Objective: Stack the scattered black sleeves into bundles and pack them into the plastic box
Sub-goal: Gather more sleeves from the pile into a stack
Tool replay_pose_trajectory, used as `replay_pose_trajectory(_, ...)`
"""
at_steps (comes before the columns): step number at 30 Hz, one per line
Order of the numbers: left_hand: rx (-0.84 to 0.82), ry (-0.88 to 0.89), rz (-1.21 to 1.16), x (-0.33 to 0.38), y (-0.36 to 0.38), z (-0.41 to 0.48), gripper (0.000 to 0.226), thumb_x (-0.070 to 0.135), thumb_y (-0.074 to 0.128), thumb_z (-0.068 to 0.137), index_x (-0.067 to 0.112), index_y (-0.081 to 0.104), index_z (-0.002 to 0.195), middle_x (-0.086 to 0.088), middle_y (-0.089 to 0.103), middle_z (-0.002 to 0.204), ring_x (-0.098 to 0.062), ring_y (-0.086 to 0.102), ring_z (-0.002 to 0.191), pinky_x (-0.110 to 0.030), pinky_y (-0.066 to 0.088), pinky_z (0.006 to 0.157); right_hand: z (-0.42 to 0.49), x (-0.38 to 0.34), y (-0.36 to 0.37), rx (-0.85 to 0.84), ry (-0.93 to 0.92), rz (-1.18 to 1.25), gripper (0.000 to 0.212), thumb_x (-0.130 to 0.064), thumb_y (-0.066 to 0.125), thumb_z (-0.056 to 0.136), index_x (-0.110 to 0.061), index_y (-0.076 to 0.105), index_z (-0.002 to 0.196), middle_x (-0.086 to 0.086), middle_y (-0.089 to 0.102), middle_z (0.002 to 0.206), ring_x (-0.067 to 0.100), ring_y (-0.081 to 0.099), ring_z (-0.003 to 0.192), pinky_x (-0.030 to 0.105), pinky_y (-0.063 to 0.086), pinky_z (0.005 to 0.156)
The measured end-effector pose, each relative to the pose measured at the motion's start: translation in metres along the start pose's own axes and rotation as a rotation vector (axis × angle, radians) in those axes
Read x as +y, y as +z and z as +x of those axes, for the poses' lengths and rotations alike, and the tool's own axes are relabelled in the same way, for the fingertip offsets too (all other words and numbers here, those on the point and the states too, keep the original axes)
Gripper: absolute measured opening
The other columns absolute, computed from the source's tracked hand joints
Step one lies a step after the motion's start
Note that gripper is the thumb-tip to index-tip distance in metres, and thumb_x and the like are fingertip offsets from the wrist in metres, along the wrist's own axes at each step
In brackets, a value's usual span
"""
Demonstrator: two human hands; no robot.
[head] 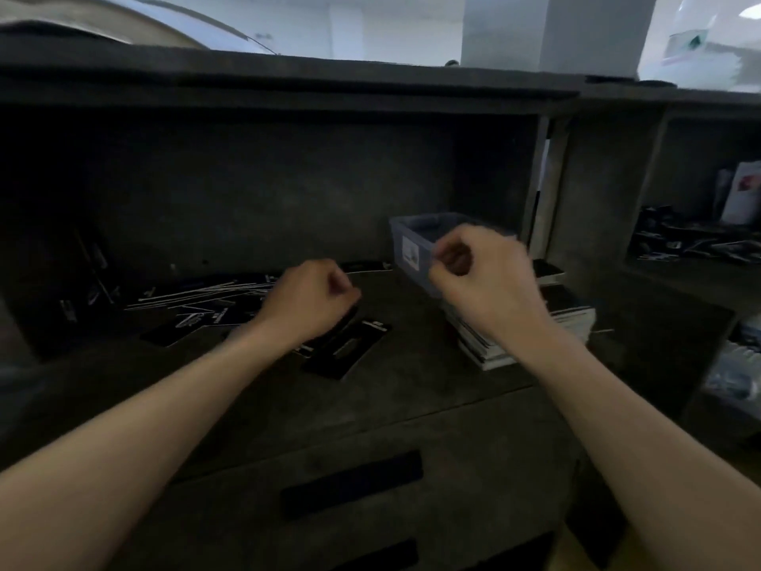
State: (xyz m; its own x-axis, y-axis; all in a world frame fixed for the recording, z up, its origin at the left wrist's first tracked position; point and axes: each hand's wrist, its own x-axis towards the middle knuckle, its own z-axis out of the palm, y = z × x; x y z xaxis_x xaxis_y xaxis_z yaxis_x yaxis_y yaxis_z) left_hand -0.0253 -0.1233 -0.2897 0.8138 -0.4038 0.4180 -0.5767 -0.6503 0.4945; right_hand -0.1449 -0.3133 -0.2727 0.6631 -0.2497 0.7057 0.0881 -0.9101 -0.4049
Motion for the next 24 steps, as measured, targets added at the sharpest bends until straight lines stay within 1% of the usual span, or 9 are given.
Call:
replay_pose_trajectory(2,0.013,-0.043,0.194,-0.052,-0.031,0.002,0.018,0.042,0.067,0.089,0.025,0.070,0.091,0.000,0.072,0.092,-0.022,0.068,0.089,-0.035,0.055,0.078,0.016,-0.022,0.035,-0.210,-0.025,0.068,0.023,-0.037,0.070,0.083,-0.027,0.069,0.104,-0.006,0.068,0.100,0.013,0.065,0.094,0.036,0.055,0.084)
replay_pose_trajectory(4,-0.003,-0.147,0.379,-0.106,-0.061,0.005,0.029,0.048,0.060,0.093,0.025,0.070,0.106,-0.007,0.072,0.110,-0.029,0.067,0.102,-0.037,0.055,0.084,0.029,-0.041,0.077,-0.483,-0.051,0.024,0.049,-0.054,0.066,0.085,-0.027,0.062,0.126,0.004,0.063,0.125,0.021,0.059,0.117,0.037,0.050,0.097)
replay_pose_trajectory(6,-0.066,-0.317,0.496,-0.158,-0.087,0.007,0.048,0.056,0.049,0.096,0.024,0.059,0.131,-0.017,0.058,0.136,-0.036,0.057,0.122,-0.040,0.050,0.099,0.033,-0.054,0.121,-0.781,-0.018,-0.106,0.085,-0.077,0.049,0.083,-0.031,0.031,0.152,0.009,0.027,0.159,0.032,0.025,0.147,0.047,0.028,0.117)
replay_pose_trajectory(8,-0.130,-0.472,0.492,-0.197,-0.102,0.003,0.066,0.065,0.040,0.096,0.026,0.040,0.149,-0.019,0.036,0.156,-0.038,0.038,0.141,-0.042,0.036,0.115,0.032,-0.057,0.162,-0.928,0.010,-0.227,0.098,-0.089,0.029,0.078,-0.038,0.002,0.156,0.004,-0.008,0.166,0.033,-0.011,0.151,0.058,0.003,0.120)
replay_pose_trajectory(12,-0.197,-0.535,0.402,-0.232,-0.098,0.008,0.083,0.079,0.030,0.089,0.035,0.016,0.158,-0.009,0.006,0.167,-0.030,0.007,0.154,-0.043,0.012,0.125,0.049,-0.055,0.213,-0.912,0.024,-0.273,0.103,-0.098,0.016,0.069,-0.044,-0.011,0.153,0.003,-0.019,0.164,0.033,-0.021,0.149,0.062,-0.008,0.116)
replay_pose_trajectory(16,-0.238,-0.568,0.431,-0.245,-0.082,0.030,0.100,0.094,0.018,0.075,0.038,0.007,0.157,-0.006,-0.002,0.168,-0.030,-0.003,0.154,-0.049,0.007,0.125,0.079,-0.048,0.239,-0.865,0.060,-0.295,0.107,-0.099,0.018,0.066,-0.043,-0.008,0.154,0.003,-0.019,0.164,0.034,-0.020,0.149,0.063,-0.006,0.116)
replay_pose_trajectory(20,-0.249,-0.440,0.533,-0.246,-0.080,0.041,0.090,0.088,0.020,0.082,0.036,0.023,0.155,-0.004,0.026,0.164,-0.028,0.027,0.149,-0.038,0.028,0.119,0.099,-0.040,0.258,-0.811,0.070,-0.291,0.112,-0.103,0.021,0.059,-0.045,0.009,0.154,0.001,-0.007,0.166,0.035,-0.012,0.151,0.064,0.002,0.117)
replay_pose_trajectory(22,-0.194,-0.365,0.583,-0.244,-0.087,0.040,0.074,0.080,0.026,0.089,0.035,0.044,0.145,-0.004,0.049,0.150,-0.027,0.048,0.135,-0.034,0.043,0.102,0.103,-0.040,0.260,-0.796,0.053,-0.305,0.107,-0.102,0.024,0.061,-0.046,0.022,0.152,0.004,0.007,0.165,0.038,0.006,0.150,0.059,0.011,0.117)
replay_pose_trajectory(24,-0.020,-0.285,0.718,-0.246,-0.098,0.040,0.060,0.069,0.035,0.095,0.026,0.063,0.125,-0.009,0.064,0.129,-0.029,0.059,0.117,-0.033,0.047,0.086,0.107,-0.041,0.255,-0.715,0.022,-0.322,0.101,-0.101,0.021,0.063,-0.044,0.040,0.144,0.008,0.027,0.159,0.037,0.023,0.145,0.055,0.020,0.115)
